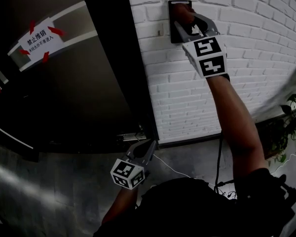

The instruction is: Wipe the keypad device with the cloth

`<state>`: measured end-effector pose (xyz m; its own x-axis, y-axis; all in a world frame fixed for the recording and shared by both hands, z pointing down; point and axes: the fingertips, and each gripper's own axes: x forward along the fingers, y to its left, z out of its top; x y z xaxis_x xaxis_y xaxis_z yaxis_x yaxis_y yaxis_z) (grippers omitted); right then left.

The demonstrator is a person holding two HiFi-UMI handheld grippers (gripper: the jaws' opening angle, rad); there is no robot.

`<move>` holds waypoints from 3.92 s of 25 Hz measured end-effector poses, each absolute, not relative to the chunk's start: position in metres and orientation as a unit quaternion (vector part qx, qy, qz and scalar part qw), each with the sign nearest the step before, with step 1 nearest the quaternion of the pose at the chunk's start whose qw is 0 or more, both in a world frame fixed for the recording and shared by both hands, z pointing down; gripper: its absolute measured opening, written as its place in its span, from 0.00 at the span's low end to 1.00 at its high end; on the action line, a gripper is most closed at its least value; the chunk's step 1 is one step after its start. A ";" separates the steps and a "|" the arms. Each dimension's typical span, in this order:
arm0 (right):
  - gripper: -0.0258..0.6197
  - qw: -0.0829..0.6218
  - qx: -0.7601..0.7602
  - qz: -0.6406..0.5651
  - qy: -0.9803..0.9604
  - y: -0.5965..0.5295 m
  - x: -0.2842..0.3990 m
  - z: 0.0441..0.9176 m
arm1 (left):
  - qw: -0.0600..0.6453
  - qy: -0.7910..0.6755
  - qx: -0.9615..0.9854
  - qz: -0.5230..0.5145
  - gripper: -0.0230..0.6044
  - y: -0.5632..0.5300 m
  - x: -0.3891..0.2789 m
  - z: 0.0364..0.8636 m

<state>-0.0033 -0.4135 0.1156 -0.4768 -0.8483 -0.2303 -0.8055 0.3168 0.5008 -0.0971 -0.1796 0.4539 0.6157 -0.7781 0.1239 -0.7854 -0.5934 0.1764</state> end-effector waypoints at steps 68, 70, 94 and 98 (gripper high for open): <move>0.26 0.134 0.484 -0.192 -0.843 -0.414 0.001 0.252 | 0.107 -0.426 0.898 0.019 0.06 -0.178 -0.090 0.450; 0.26 0.139 0.481 -0.188 -0.845 -0.415 0.000 0.255 | 0.107 -0.426 0.898 0.019 0.06 -0.178 -0.090 0.451; 0.26 0.065 0.473 -0.286 -0.831 -0.373 0.002 0.133 | 0.105 -0.436 0.894 0.011 0.06 -0.184 -0.098 0.448; 0.26 0.050 0.484 -0.299 -0.821 -0.385 0.003 0.088 | 0.104 -0.434 0.895 0.011 0.06 -0.185 -0.095 0.447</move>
